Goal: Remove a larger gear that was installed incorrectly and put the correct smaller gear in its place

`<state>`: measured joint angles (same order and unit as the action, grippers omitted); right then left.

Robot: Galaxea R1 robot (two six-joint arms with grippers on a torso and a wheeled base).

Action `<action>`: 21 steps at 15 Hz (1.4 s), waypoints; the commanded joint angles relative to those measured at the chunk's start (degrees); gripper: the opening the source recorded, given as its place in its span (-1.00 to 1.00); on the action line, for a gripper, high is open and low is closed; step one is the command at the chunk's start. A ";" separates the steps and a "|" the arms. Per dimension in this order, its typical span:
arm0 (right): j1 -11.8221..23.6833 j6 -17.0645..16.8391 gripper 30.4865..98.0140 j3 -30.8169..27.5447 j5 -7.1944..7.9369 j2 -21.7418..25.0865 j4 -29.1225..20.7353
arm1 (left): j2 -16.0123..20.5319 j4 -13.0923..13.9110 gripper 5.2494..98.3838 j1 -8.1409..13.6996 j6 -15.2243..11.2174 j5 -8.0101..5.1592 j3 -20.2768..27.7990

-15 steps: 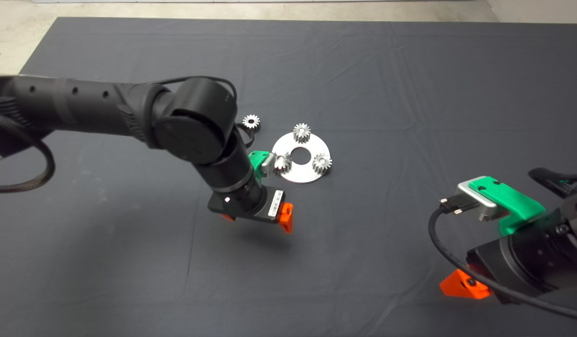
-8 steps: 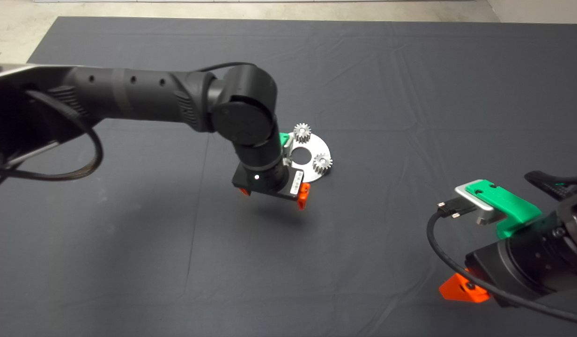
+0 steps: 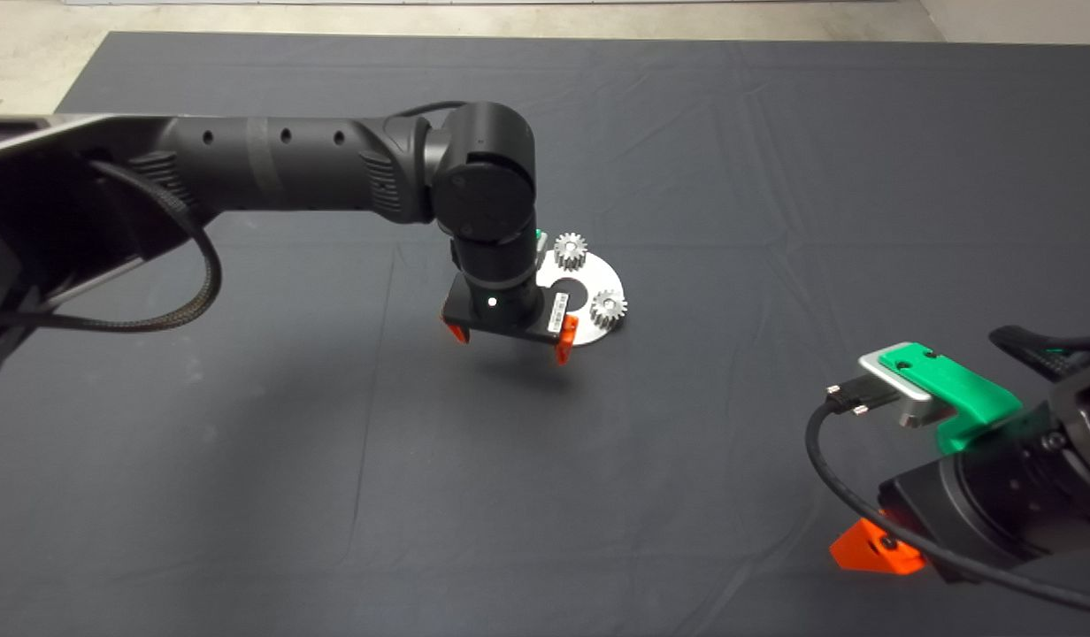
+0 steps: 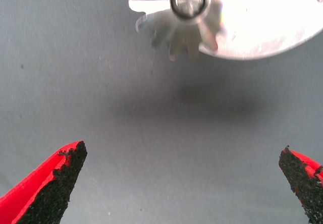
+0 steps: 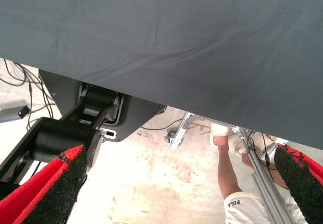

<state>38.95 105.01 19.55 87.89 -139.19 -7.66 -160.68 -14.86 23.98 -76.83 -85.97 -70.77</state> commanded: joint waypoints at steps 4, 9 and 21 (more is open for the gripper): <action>0.52 -0.07 0.99 -0.14 6.15 -0.08 0.27 | -5.26 0.18 1.00 0.72 8.40 0.01 -11.73; -0.33 -0.07 0.99 -0.14 6.15 0.10 0.27 | -5.75 0.27 1.00 0.72 11.96 0.10 -15.52; -0.55 0.02 0.99 -0.14 6.24 0.36 0.27 | -6.27 0.27 1.00 -1.91 17.23 1.68 -21.58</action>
<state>37.62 105.01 19.54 87.87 -139.17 -7.66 -166.79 -14.65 21.30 -60.31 -84.11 -91.78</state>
